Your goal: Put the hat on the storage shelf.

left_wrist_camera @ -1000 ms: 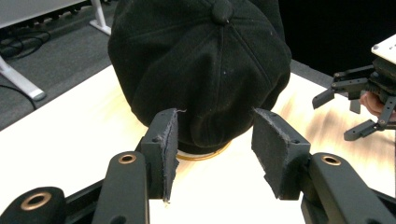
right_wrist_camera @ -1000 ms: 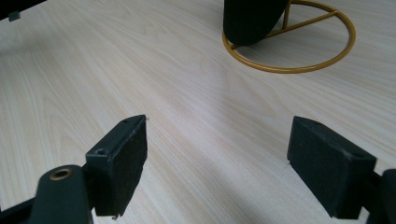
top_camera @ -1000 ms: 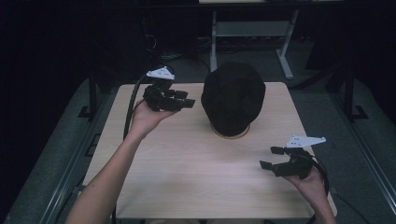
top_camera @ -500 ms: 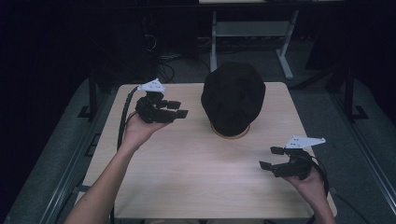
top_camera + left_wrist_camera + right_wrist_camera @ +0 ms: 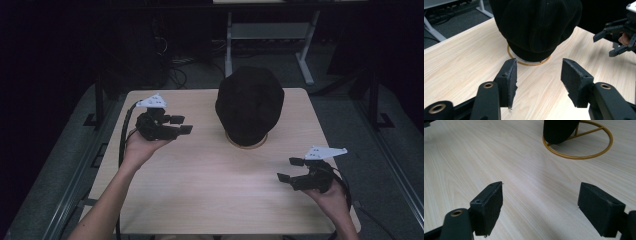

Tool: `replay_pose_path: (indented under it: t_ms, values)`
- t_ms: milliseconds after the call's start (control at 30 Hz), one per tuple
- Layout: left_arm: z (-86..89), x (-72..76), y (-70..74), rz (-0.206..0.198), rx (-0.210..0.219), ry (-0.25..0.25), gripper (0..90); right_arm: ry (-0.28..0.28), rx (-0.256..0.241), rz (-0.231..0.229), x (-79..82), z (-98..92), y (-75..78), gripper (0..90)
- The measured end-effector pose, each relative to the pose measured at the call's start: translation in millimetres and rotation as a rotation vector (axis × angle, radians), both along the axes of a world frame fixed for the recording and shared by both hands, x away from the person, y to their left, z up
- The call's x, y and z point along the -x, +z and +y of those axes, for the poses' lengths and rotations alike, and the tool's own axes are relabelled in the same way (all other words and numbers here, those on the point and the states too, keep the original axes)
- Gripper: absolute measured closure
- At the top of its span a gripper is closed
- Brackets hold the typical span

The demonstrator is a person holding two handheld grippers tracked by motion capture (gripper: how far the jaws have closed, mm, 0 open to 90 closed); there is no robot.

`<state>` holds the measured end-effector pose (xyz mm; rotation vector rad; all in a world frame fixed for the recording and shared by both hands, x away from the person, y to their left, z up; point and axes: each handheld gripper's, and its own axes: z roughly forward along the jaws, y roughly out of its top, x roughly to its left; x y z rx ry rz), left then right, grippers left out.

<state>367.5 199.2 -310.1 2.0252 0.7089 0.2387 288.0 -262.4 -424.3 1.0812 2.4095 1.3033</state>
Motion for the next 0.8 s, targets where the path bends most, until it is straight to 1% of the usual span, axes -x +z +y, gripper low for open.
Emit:
replay_pose_path:
  t_ms: [233,367,533,567,667,733,767,800]
  values:
    - [8.5,3.6,-10.5,0.002,-0.018,0.01,44.2,0.001,0.011,0.003,-0.8,1.6,-1.7,19.9]
    - [15.5,7.7,-17.7,0.005,-0.004,0.027,42.3,0.0,0.014,0.006,-0.7,2.2,-3.2,19.9]
    - [19.6,11.9,-23.5,0.007,-0.005,0.031,40.7,0.0,0.019,0.01,0.2,2.7,-5.1,19.9]
    - [20.7,14.6,-26.4,0.007,0.0,0.033,40.6,-0.001,0.017,0.011,0.3,2.8,-5.0,19.9]
    - [22.0,18.1,-32.0,0.006,-0.006,0.031,40.3,-0.001,0.019,0.009,0.4,2.9,-5.3,20.0]
    - [23.0,19.3,-36.7,0.011,-0.008,0.029,40.0,0.001,0.019,0.011,0.4,2.6,-6.1,19.9]
    - [23.0,19.3,-36.7,0.011,-0.008,0.029,39.8,0.001,0.019,0.011,0.4,2.6,-6.1,19.9]
    - [23.9,20.2,-41.6,0.017,-0.004,0.033,39.6,0.0,0.014,0.015,1.0,2.5,-6.8,20.0]
